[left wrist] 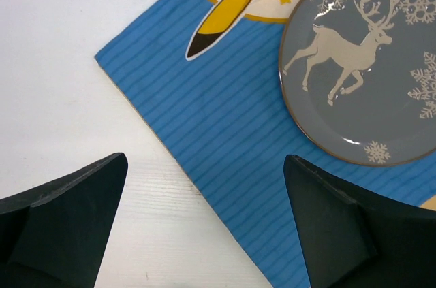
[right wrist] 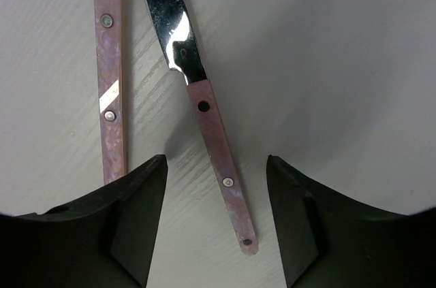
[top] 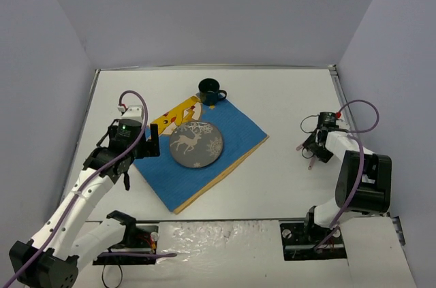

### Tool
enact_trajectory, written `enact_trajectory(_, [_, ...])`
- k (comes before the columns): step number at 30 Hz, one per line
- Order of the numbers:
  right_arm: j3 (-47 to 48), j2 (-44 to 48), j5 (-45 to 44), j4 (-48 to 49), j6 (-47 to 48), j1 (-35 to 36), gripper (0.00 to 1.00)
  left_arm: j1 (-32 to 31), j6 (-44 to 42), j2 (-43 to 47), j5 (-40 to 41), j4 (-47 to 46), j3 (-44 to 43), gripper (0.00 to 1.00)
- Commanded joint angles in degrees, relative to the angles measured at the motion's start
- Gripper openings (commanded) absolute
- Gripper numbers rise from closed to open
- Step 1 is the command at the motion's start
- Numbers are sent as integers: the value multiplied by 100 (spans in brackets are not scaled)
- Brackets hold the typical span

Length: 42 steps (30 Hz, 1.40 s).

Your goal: Set the dinner table for one person

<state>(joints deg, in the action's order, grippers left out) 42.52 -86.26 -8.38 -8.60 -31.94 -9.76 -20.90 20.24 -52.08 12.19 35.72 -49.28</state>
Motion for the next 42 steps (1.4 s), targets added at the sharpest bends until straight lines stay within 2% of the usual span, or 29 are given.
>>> enact_trajectory(1, [-60,-255,115,317,12,-118,45,27,-180,-63,403,-472,-12,97])
enact_trajectory(7, [-172,-228,140,330,137,-131,14,51,-196,-202,530,-412,-66,97])
enact_trajectory(12, [-140,237,0,96,227,-107,2,51,-178,-196,504,-408,-48,97])
enact_trajectory(19, [775,1326,-601,-540,599,755,0,51,-161,-203,478,-401,-36,97])
enact_trajectory(22, [1262,1251,-185,-576,1050,1472,0,53,-158,-209,449,-411,-38,97])
enact_trajectory(26, [1986,630,214,-573,1978,2538,0,60,-152,-153,470,-426,-20,97])
enact_trajectory(27, [1998,616,221,-564,1994,2554,0,60,-152,-144,496,-426,-11,97])
enact_trajectory(28, [2270,257,413,-564,2372,2959,0,67,-159,-144,523,-426,-11,97])
enact_trajectory(31, [2805,-444,640,-675,3067,3572,0,117,-161,-159,600,-426,-19,97])
enact_trajectory(35, [3245,-1049,838,-764,3738,3891,0,164,-152,-153,750,-399,-20,97])
enact_trajectory(38, [3639,-1646,1338,-849,4115,4043,0,183,-143,-109,811,-399,-11,97])
enact_trajectory(42, [4062,-2178,1442,-1027,4274,4096,0,206,-143,-100,844,-402,-3,97])
